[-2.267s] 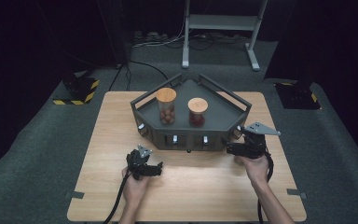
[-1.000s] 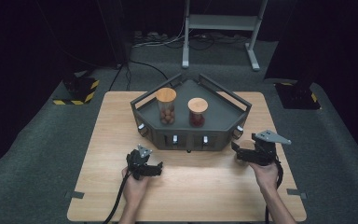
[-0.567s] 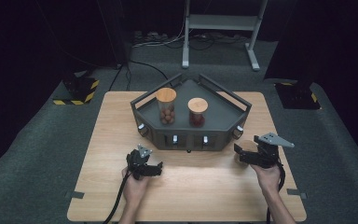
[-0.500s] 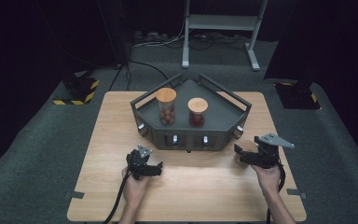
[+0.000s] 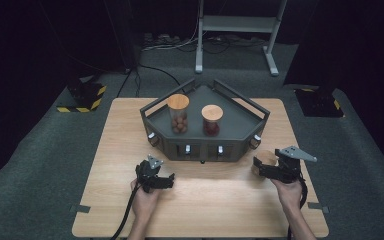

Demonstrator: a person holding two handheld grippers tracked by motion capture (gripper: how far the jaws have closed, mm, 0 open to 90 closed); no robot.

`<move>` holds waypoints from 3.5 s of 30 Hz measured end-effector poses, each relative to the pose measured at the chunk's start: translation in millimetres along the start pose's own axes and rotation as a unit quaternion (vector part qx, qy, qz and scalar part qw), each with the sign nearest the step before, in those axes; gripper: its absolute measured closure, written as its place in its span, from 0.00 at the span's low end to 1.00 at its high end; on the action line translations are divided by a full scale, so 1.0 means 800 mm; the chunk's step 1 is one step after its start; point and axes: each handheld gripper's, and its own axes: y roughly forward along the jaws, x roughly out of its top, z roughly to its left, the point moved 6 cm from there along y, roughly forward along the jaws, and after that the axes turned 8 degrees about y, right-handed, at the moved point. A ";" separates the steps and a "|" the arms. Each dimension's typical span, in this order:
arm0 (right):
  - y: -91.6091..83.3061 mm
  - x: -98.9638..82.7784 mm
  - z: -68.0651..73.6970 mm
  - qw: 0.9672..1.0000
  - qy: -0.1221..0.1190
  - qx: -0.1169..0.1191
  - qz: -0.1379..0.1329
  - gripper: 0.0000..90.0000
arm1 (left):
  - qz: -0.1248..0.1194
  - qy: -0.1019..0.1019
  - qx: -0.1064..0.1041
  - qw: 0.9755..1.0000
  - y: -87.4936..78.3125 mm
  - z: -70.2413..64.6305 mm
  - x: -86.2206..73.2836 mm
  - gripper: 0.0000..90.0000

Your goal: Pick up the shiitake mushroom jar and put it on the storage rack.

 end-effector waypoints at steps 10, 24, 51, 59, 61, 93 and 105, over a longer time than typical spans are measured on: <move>0.001 -0.009 -0.008 1.000 0.008 -0.004 0.004 0.08 | 0.000 0.000 0.000 1.000 0.000 0.000 0.000 0.05; 0.002 -0.020 -0.014 1.000 0.011 -0.008 0.008 0.07 | 0.000 0.000 0.000 1.000 0.000 0.000 0.000 0.05; 0.021 -0.051 -0.025 0.999 0.023 -0.016 0.041 0.07 | 0.000 0.000 0.000 1.000 0.000 0.000 0.000 0.05; 0.027 -0.055 -0.027 0.998 0.026 -0.019 0.052 0.08 | 0.000 0.000 0.000 1.000 0.000 0.000 0.000 0.05; 0.028 -0.055 -0.027 0.998 0.024 -0.020 0.053 0.08 | 0.000 0.000 0.000 1.000 0.000 0.000 0.000 0.05; 0.051 -0.071 -0.038 0.996 0.029 -0.047 0.073 0.16 | 0.000 0.000 0.000 1.000 0.000 0.000 0.000 0.05; 0.051 -0.070 -0.036 0.996 0.013 -0.057 0.060 0.21 | 0.000 0.000 0.000 1.000 0.000 0.000 0.000 0.05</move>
